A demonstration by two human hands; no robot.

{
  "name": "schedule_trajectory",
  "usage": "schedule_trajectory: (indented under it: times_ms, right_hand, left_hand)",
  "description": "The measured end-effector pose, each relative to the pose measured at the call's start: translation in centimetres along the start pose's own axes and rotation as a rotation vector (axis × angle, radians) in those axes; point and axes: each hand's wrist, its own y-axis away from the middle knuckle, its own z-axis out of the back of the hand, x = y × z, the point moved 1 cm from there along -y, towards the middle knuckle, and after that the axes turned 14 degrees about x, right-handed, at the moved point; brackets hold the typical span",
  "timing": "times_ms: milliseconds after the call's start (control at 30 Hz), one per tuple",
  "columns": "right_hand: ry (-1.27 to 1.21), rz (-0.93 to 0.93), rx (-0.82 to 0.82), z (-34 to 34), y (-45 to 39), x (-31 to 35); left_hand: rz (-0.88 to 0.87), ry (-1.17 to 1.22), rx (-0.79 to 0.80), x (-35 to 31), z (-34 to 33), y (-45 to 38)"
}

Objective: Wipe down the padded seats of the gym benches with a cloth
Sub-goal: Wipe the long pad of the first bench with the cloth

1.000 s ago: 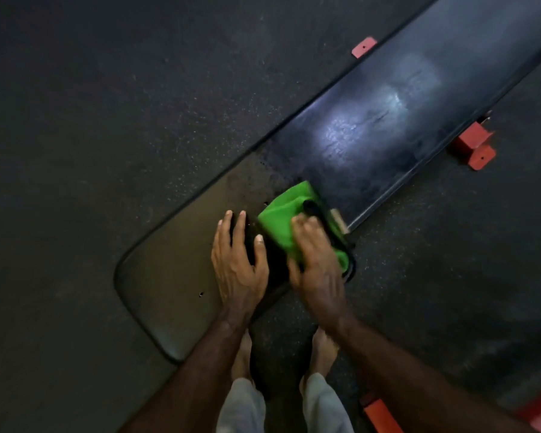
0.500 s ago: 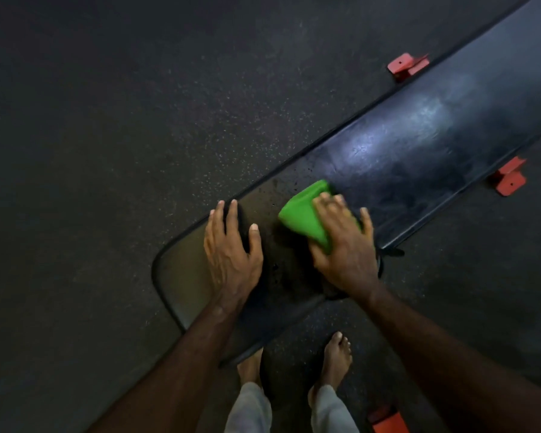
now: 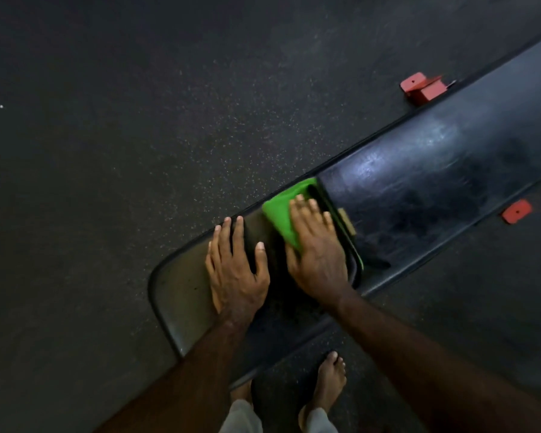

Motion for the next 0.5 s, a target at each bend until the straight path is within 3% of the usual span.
schedule_trajectory:
  times_ms: [67,100,233,267,400,433,500]
  right_hand:
    - [0.113,0.228,0.078,1.1,-0.8,-1.9]
    - [0.139,0.246,0.06,2.0,-1.6,-3.3]
    - [-0.079,-0.224,-0.171,3.1,-3.9,-3.6]
    - [-0.084,-0.201,-0.156,2.4,-4.1,-2.2]
    - [0.173,0.348,0.154,2.1,-4.4,-1.9]
    - [0.2,0.364,0.139,3.0,-5.2,-2.9]
    - [0.117,0.144,-0.013,4.3,-6.7,-4.6]
  left_hand:
    - [0.011,-0.006,0.013,-0.1,0.0,0.0]
    - [0.018,-0.013,0.016,-0.2,0.1,0.0]
    - [0.032,-0.02,0.037,-0.4,0.1,0.0]
    - [0.032,-0.021,0.039,-0.3,0.2,0.0]
    - [0.027,-0.031,0.032,-0.2,0.2,0.1]
    - [0.029,-0.03,0.037,-0.2,0.2,0.1]
    - [0.037,-0.018,0.053,-0.3,0.2,0.1]
